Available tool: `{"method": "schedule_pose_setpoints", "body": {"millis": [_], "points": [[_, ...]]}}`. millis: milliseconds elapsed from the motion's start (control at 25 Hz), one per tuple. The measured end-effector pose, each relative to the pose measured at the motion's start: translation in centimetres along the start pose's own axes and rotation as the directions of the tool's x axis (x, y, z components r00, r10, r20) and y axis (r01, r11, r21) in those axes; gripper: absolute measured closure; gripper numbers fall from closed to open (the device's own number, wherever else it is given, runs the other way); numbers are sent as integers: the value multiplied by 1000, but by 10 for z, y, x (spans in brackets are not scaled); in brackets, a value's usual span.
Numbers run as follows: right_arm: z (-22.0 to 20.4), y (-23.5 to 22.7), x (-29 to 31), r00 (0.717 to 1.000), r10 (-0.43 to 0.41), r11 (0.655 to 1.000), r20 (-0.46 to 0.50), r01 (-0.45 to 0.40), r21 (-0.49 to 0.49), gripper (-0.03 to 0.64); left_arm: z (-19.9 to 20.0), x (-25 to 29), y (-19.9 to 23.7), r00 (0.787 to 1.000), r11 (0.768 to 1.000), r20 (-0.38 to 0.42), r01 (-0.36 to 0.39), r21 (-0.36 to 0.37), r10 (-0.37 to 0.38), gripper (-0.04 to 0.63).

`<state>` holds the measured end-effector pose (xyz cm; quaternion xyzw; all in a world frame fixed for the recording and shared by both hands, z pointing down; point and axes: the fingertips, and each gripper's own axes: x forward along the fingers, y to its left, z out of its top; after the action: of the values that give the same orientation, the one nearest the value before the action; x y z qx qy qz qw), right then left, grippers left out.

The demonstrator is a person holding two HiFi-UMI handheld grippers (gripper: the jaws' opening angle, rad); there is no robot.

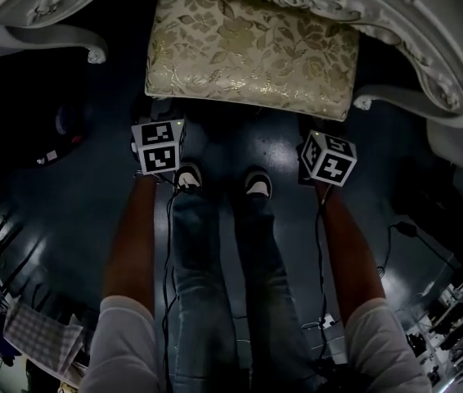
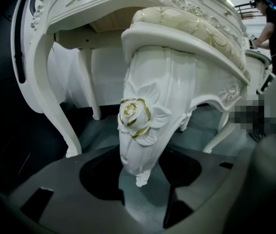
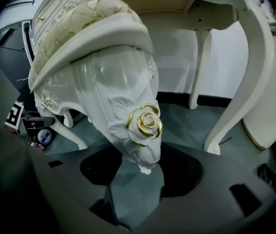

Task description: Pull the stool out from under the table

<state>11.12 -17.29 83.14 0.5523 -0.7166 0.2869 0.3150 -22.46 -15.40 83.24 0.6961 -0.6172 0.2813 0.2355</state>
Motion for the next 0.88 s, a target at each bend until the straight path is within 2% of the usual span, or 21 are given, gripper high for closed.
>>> {"method": "schedule_pose_setpoints", "body": {"millis": [200, 520, 880], "points": [[-15, -3, -13, 999, 8, 1000, -32, -8, -8, 385, -11, -14, -9, 1000, 1000, -31, -2, 0, 2, 357], [-21, -3, -20, 1000, 25, 999, -9, -25, -26, 385, -23, -27, -15, 999, 1000, -35, -14, -10, 13, 359], [-61, -1, -48, 1000, 27, 999, 0, -27, -20, 385, -53, -57, -29, 998, 1000, -63, -17, 4, 17, 359]]}}
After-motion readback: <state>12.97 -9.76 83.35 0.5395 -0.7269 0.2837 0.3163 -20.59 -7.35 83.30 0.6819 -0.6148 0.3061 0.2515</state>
